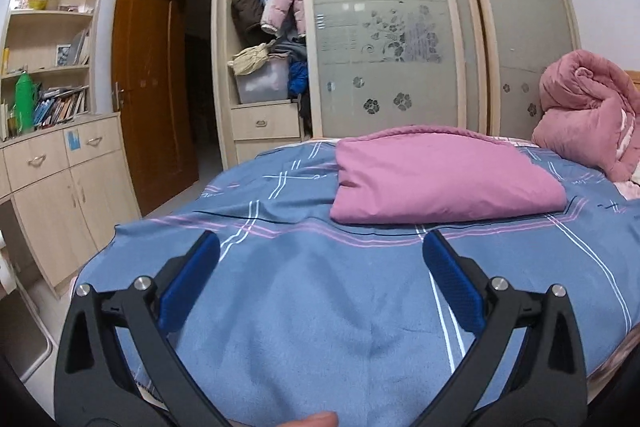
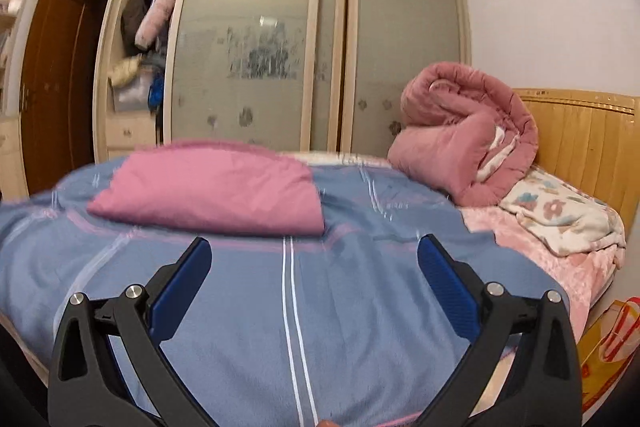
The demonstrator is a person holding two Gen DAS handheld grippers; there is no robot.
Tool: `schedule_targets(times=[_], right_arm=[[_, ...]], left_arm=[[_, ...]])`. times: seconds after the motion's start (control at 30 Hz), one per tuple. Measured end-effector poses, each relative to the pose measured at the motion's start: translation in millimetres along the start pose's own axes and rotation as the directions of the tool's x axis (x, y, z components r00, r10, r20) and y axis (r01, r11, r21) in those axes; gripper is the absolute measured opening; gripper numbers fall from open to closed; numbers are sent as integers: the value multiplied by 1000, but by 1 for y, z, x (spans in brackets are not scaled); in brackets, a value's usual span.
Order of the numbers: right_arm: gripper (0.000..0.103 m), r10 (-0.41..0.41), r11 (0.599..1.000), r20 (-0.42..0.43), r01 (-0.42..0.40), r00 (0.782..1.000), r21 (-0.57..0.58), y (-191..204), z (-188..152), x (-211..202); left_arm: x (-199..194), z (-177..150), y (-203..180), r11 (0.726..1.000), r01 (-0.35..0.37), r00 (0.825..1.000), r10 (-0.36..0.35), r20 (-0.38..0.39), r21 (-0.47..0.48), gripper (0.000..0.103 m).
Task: Fold large clothes
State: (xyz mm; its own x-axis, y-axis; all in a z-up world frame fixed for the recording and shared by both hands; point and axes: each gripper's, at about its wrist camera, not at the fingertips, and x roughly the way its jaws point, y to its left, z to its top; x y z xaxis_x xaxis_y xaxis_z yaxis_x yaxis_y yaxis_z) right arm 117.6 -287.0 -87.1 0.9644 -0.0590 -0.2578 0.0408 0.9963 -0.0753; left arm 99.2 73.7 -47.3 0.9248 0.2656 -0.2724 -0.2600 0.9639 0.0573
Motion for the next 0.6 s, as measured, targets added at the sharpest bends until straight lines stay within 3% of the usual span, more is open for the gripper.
schedule_targets(times=[0.07, 0.2, 0.43, 0.6], right_arm=[[102, -1, 1000, -8, 1, 1000, -21, 3, 1, 3], [102, 3, 1000, -17, -3, 1000, -7, 0, 0, 6], [102, -28, 1000, -23, 28, 999, -6, -2, -2, 7], [102, -33, 999, -8, 33, 999, 5, -2, -2, 4]], left_arm=[[1, 0, 1, 1000, 2, 1000, -2, -7, -3, 101], [3, -2, 2, 998, -63, 998, 63, -17, -3, 101], [3, -3, -6, 999, 11, 1000, -10, -18, 46, 101], [5, -3, -9, 999, 19, 1000, -18, -21, 43, 101]])
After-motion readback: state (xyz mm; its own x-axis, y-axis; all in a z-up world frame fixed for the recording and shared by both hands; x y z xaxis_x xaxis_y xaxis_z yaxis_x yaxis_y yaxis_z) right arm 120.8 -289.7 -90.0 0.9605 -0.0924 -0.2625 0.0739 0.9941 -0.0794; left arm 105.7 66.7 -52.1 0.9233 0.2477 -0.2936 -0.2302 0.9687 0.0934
